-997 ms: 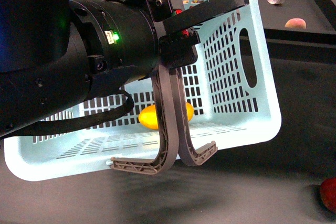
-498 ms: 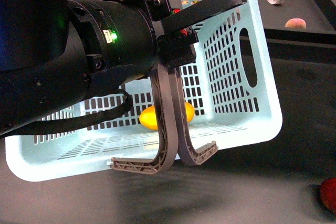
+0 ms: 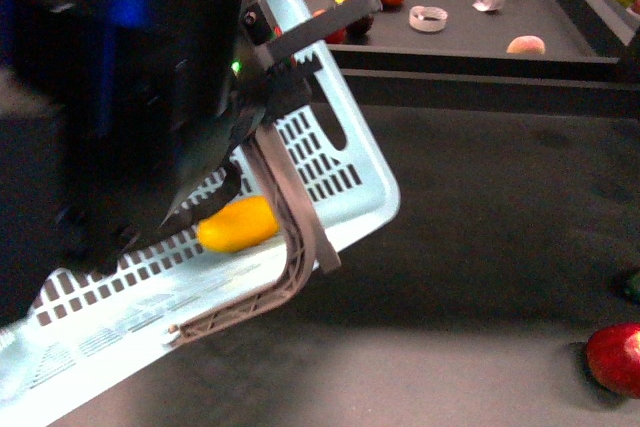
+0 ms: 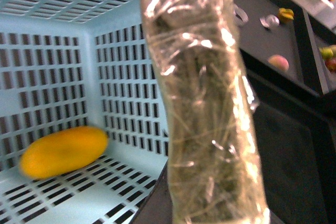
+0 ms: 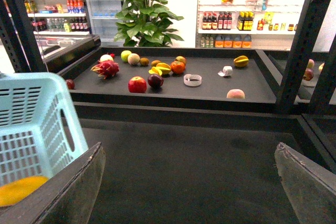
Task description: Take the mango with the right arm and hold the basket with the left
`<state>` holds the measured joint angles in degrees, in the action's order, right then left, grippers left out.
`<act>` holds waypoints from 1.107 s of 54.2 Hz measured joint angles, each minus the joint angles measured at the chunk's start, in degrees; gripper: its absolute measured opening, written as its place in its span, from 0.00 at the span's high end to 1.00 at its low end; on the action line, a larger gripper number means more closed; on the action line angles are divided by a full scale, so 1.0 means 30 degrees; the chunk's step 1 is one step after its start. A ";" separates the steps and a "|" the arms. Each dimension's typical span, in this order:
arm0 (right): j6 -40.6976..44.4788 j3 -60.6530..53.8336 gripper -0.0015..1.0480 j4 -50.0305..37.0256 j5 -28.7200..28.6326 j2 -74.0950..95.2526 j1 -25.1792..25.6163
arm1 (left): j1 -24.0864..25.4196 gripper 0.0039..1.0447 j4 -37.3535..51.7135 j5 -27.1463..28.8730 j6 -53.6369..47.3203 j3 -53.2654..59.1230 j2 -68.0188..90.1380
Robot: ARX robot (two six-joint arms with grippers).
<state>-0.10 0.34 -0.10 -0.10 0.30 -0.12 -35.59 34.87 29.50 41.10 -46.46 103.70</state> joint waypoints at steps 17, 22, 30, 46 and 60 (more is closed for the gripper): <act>0.0007 0.0000 0.08 0.0000 0.0000 -0.0007 0.0000 | 0.2579 0.95 -0.1712 -0.0525 0.7745 -0.4007 0.3279; 0.0007 0.0000 0.08 0.0000 0.0000 -0.0015 0.0000 | 0.3322 0.95 -0.1647 -0.0809 0.9435 -0.4758 0.4029; 0.0007 0.0000 0.08 0.0000 0.0007 -0.0015 0.0000 | 0.4750 0.95 -0.1107 -0.0947 1.0659 -0.5632 0.5151; 0.0007 0.0000 0.08 0.0000 0.0000 -0.0015 0.0000 | 0.7672 0.95 -0.0816 -0.1158 1.2458 -0.6113 0.7023; 0.0007 0.0000 0.08 0.0000 0.0000 -0.0015 0.0000 | 0.8867 0.95 -0.1166 -0.1348 1.4855 -0.6215 0.7358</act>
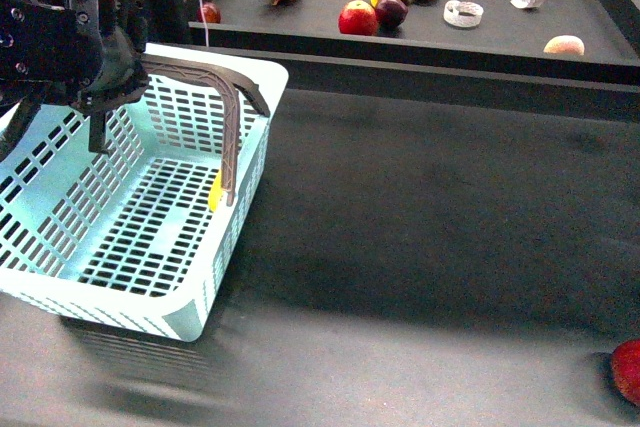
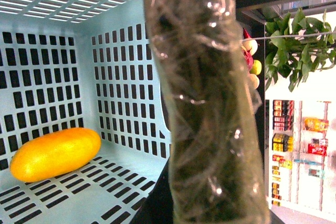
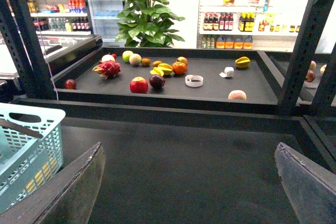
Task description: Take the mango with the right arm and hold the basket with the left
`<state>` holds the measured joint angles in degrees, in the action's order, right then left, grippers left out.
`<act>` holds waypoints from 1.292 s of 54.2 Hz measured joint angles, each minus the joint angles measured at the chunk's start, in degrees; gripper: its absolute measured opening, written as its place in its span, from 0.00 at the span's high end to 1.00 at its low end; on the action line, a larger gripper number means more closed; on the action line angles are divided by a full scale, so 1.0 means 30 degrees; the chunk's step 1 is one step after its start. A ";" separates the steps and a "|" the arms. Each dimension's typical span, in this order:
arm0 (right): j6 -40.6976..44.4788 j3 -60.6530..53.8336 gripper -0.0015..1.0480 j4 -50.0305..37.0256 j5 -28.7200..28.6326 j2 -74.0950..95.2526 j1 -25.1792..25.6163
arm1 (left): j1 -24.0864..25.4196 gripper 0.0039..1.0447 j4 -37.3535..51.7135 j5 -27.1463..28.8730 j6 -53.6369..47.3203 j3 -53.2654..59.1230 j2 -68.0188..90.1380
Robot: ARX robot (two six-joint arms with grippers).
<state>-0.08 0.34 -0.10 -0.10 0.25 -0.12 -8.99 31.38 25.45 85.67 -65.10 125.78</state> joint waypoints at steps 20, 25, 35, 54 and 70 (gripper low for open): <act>0.0000 0.0000 0.08 0.0000 0.0000 0.0000 0.0000 | -0.0168 0.51 -0.2237 0.0175 0.1654 -0.0430 0.0080; 0.0000 0.0000 0.08 0.0000 0.0000 0.0000 0.0000 | -0.0160 0.36 -0.2229 0.0204 0.1654 -0.0226 0.0066; 0.0000 0.0000 0.08 0.0000 0.0000 0.0000 0.0000 | -0.0124 0.07 -0.2200 0.0342 0.1654 0.0765 -0.0459; 0.0000 0.0000 0.08 0.0000 0.0000 0.0000 0.0000 | -0.0146 0.08 -0.2091 0.0896 0.0546 0.3701 -0.4728; 0.0000 0.0000 0.08 0.0000 0.0000 0.0000 0.0000 | -0.1756 0.08 -0.3519 0.3541 -0.1632 0.8553 -1.1825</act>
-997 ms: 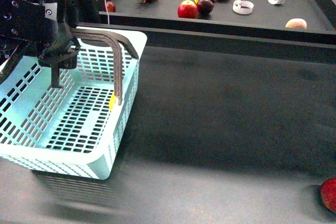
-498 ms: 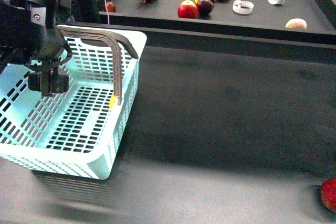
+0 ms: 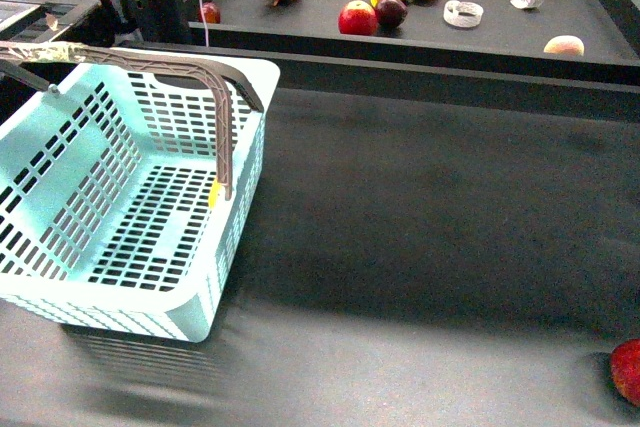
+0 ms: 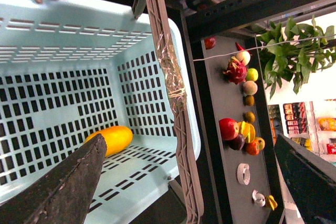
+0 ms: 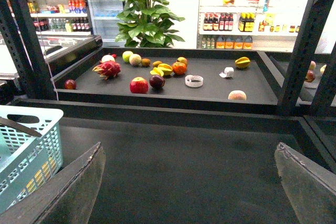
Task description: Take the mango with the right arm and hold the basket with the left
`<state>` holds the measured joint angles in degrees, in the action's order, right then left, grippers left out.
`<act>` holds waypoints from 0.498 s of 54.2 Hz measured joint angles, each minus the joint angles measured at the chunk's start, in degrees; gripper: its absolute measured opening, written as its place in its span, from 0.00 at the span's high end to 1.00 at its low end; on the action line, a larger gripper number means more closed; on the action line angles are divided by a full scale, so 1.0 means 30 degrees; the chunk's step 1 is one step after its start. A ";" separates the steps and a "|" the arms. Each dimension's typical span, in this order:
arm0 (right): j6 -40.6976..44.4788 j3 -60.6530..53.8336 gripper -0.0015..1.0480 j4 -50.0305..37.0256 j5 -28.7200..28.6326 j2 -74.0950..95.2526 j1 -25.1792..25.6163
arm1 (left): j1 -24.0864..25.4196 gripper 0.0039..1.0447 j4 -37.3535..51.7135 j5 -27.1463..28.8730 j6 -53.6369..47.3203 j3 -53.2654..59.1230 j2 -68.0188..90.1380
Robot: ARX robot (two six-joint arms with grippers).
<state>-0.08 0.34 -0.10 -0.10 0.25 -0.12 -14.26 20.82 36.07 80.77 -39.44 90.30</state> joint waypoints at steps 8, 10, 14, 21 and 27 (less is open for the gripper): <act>0.0000 0.0000 0.08 0.0000 0.0000 0.0000 0.0000 | -0.1472 0.08 -0.2783 0.2543 -0.0226 0.2470 -0.4619; 0.0000 0.0000 0.08 0.0000 0.0000 0.0000 0.0000 | -0.1705 0.08 -0.3490 0.3096 -0.0240 0.2922 -0.5574; 0.0000 0.0000 0.08 0.0000 0.0000 0.0000 0.0000 | -0.2106 0.08 -0.5034 0.4051 -0.0189 0.3468 -0.7140; 0.0000 0.0000 0.08 0.0000 0.0000 0.0000 0.0000 | -0.2448 0.08 -0.5719 0.4473 -0.0204 0.3854 -0.8123; 0.0000 0.0000 0.08 0.0000 0.0000 0.0000 0.0000 | -0.1792 0.15 -0.1931 0.1035 -0.3045 0.5173 -0.8131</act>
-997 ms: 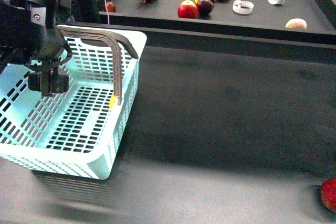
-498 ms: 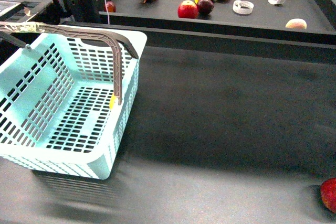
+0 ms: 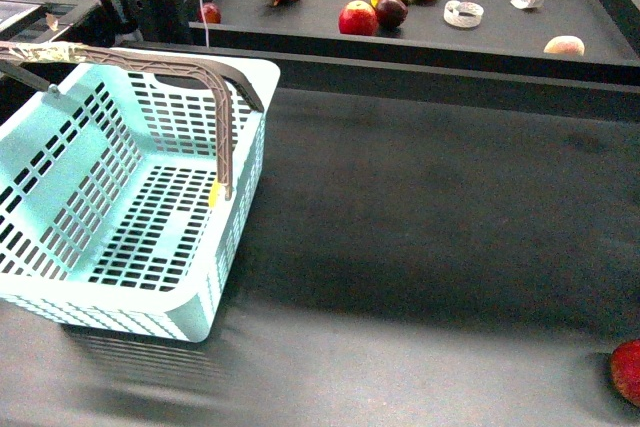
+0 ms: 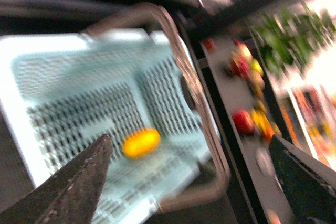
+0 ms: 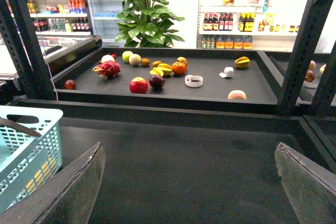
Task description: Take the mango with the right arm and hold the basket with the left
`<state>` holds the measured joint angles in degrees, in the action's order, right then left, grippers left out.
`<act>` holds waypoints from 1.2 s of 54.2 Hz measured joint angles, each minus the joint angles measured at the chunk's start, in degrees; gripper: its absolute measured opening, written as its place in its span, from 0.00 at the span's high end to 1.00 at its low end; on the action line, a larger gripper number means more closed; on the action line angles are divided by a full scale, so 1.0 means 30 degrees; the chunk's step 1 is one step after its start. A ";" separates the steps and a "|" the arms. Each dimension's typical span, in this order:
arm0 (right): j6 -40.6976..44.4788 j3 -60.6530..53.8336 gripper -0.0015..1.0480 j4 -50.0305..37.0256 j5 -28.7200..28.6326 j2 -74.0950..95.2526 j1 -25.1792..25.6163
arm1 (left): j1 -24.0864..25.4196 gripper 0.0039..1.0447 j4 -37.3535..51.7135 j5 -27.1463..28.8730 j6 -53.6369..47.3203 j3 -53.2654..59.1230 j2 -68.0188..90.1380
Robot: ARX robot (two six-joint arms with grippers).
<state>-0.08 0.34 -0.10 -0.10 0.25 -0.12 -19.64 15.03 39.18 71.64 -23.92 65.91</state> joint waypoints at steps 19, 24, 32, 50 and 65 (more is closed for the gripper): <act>0.0000 0.0000 0.08 0.0000 0.0000 0.0000 0.0000 | 0.3446 0.84 0.9916 -1.0083 -2.2658 0.6076 -0.4830; 0.0000 0.0000 0.08 0.0000 0.0000 0.0000 0.0000 | 0.3920 0.98 0.9071 -1.0622 -2.3183 0.6506 -0.6229; 0.0000 0.0000 0.08 0.0000 -0.0007 0.0000 0.0000 | 0.4575 0.98 0.9173 -1.1140 -2.3518 0.7555 -0.7118; 0.0000 0.0000 0.08 0.0000 0.0000 0.0000 0.0000 | 0.6492 0.98 0.4677 -1.3027 -2.3722 0.7570 -1.2196; 0.0000 0.0000 0.08 0.0000 0.0000 0.0000 0.0000 | 0.6499 0.98 0.1807 -1.3049 -2.3729 0.7577 -1.5205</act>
<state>-0.08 0.34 -0.10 -0.10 0.25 -0.12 -0.14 20.45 0.03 0.45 -1.19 20.29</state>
